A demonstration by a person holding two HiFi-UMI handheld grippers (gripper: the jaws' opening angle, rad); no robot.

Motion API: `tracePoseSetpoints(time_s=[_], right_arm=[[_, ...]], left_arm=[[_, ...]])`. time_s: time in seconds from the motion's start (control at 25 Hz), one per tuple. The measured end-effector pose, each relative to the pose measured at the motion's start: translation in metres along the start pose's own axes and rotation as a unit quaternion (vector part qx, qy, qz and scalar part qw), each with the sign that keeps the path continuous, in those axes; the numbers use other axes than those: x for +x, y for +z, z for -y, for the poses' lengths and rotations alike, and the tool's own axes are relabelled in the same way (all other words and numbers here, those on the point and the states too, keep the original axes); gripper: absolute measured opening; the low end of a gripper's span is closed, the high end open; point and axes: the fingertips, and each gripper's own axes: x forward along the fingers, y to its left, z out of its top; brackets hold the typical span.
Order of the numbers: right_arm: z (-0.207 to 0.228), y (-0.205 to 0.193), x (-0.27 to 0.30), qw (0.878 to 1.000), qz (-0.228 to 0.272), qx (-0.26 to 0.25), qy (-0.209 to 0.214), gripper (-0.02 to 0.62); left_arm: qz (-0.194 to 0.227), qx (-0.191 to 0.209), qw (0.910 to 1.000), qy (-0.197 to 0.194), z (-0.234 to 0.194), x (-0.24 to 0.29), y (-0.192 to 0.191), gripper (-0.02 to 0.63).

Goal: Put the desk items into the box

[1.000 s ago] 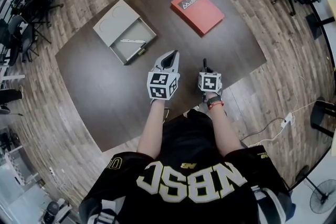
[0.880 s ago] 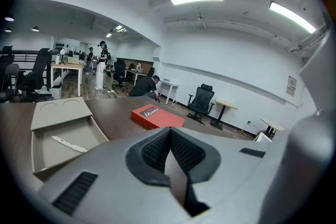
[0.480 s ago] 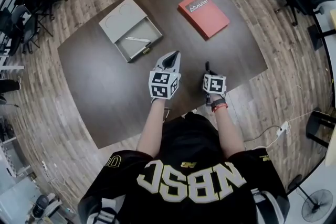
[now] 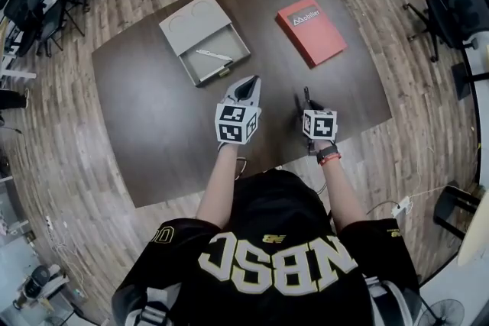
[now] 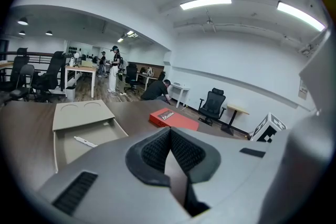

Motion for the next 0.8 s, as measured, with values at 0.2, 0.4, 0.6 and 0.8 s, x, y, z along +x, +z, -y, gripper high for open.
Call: tracePoseSetpoints(time_s=[0.2, 0.4, 0.6, 0.8], right_arm=[[-0.019, 0.014, 0.006, 0.996, -0.003, -0.076, 0.042, 0.049], [-0.040, 0.038, 0.010, 0.986, -0.003, -0.148, 0.077, 0.049], [-0.070, 0.072, 0.018, 0.969, 0.001, -0.221, 0.113, 0.049], [-0.101, 0.097, 0.033, 0.945, -0.002, -0.294, 0.141, 0.049]], left_arm=[[0.013, -0.009, 0.9993, 0.035, -0.027, -0.016, 0.004, 0.015], [0.018, -0.027, 0.9966, 0.076, -0.059, -0.031, 0.001, 0.015], [0.026, -0.036, 0.9935, 0.105, -0.084, -0.045, 0.003, 0.015], [0.037, -0.037, 0.9903, 0.128, -0.109, -0.056, 0.012, 0.015]])
